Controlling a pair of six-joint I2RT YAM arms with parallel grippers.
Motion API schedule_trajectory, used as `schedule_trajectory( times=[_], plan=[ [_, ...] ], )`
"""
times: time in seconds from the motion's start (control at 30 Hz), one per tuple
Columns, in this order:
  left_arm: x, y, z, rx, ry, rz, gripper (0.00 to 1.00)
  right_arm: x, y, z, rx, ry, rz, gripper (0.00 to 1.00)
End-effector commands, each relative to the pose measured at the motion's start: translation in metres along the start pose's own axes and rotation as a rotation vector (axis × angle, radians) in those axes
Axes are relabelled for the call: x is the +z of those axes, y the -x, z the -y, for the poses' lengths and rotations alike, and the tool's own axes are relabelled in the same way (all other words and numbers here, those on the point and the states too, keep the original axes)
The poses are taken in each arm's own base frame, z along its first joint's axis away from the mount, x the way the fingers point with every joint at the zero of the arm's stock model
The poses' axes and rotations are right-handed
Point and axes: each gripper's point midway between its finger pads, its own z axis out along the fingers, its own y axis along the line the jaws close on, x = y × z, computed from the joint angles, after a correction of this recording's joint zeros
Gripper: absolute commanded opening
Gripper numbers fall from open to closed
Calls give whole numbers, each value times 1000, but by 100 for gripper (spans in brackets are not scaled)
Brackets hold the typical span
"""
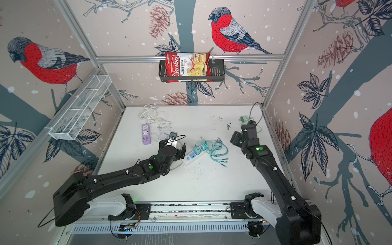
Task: Insert the plug
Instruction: 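Open the right gripper and raise it off the plugged charger, then move the right gripper to the light-green charger and grasp it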
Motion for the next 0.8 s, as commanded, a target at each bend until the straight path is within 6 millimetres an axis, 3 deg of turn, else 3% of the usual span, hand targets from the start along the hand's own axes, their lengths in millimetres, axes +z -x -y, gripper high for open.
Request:
schedule_trajectory(
  times=[0.0, 0.1, 0.3, 0.43, 0.6, 0.77],
  plan=[
    [-3, 3, -9, 12, 34, 0, 96, 24, 45, 19, 170, -44, 114, 70],
    [-8, 3, -12, -13, 27, 5, 97, 63, 64, 43, 279, -117, 106, 69],
    [-16, -10, -15, -56, -1, -14, 96, 125, 91, 66, 376, -221, 170, 64],
    [-21, -15, -15, -88, -25, -28, 96, 171, 96, 69, 423, -212, 136, 63],
    [-28, -15, -17, -100, -48, -24, 96, 211, 113, 70, 455, -221, 128, 63],
    [-31, -17, -19, -102, -52, -30, 96, 250, 110, 75, 510, -239, 62, 62]
  ],
)
